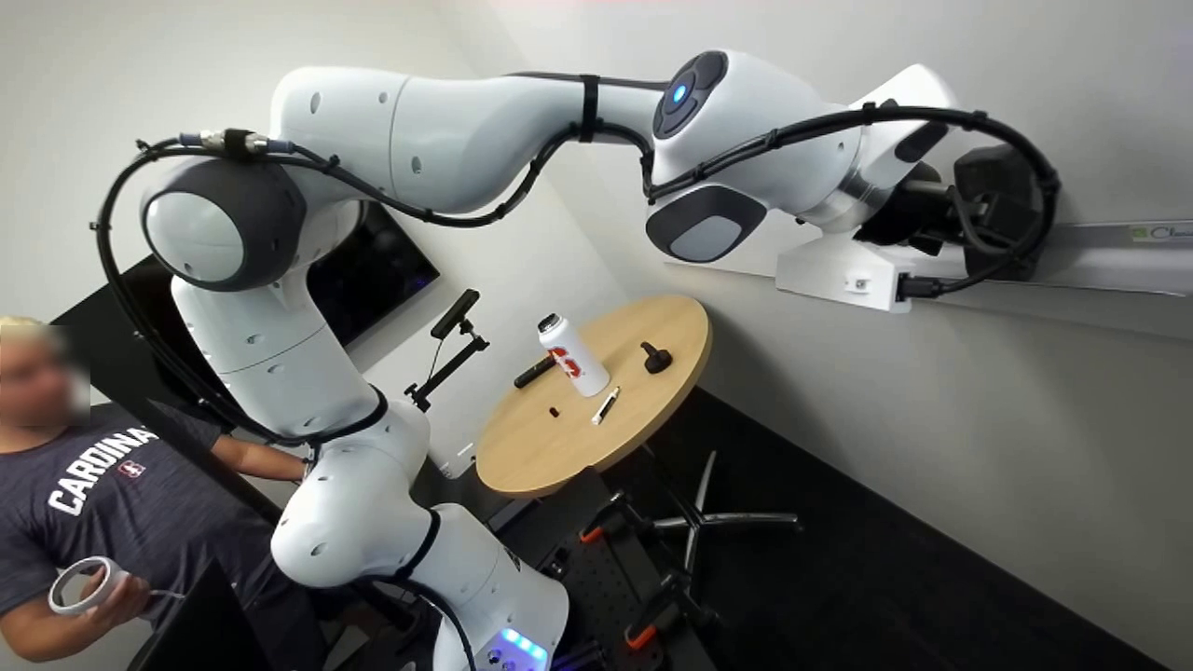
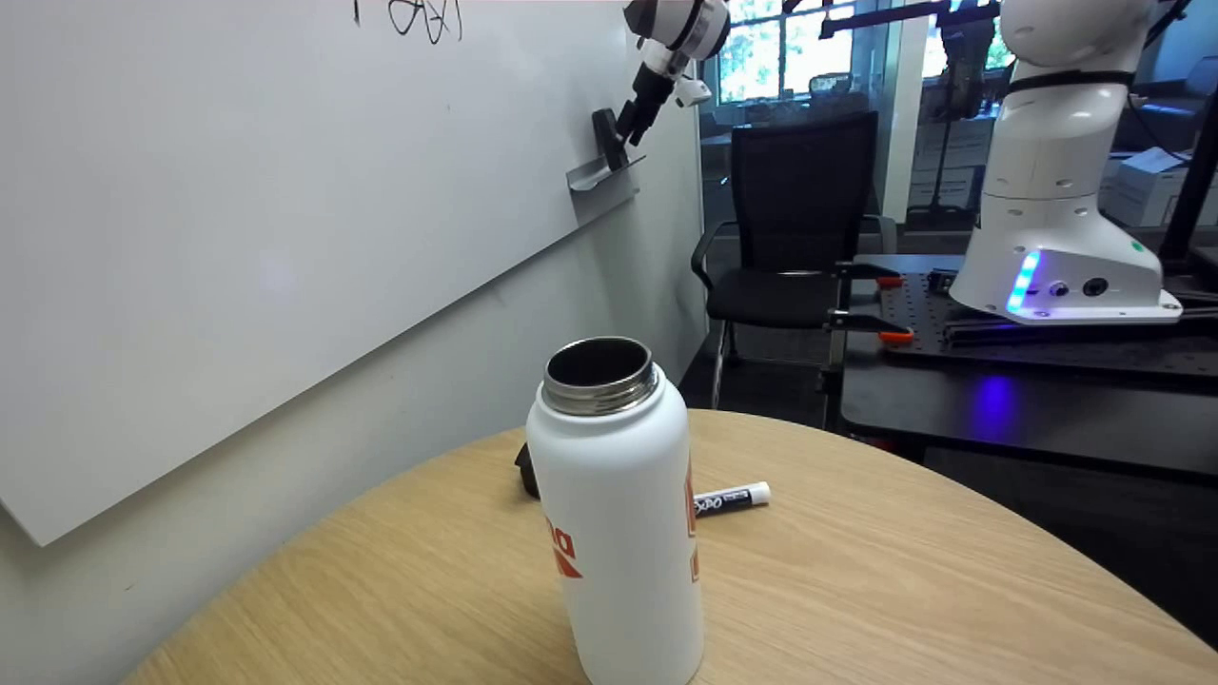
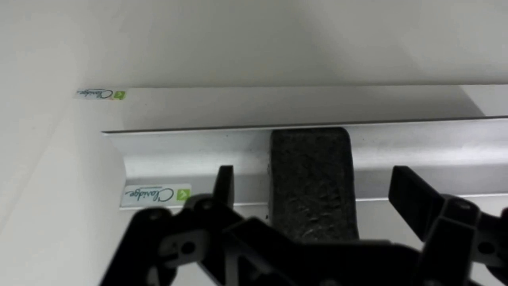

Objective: Use the black eraser to wipe the whiteboard and set it down on the table

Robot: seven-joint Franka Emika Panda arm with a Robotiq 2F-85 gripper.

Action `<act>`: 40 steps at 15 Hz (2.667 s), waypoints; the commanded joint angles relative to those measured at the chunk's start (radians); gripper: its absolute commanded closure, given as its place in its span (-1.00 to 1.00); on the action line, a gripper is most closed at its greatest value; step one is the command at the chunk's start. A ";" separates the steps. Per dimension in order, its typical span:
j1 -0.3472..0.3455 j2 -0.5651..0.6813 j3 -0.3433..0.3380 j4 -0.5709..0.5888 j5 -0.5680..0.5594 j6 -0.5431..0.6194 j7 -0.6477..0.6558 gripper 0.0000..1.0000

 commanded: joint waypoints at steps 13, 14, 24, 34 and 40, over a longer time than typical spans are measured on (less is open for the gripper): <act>-0.019 -0.004 0.054 0.007 0.036 0.014 -0.054 0.04; -0.019 -0.004 0.055 0.007 0.038 0.014 -0.059 0.18; -0.023 -0.089 0.055 -0.055 0.030 -0.011 -0.084 0.47; 0.025 -0.407 0.064 -0.317 -0.055 0.017 -0.080 0.47; 0.023 -0.367 0.066 -0.281 -0.058 0.005 -0.078 -0.03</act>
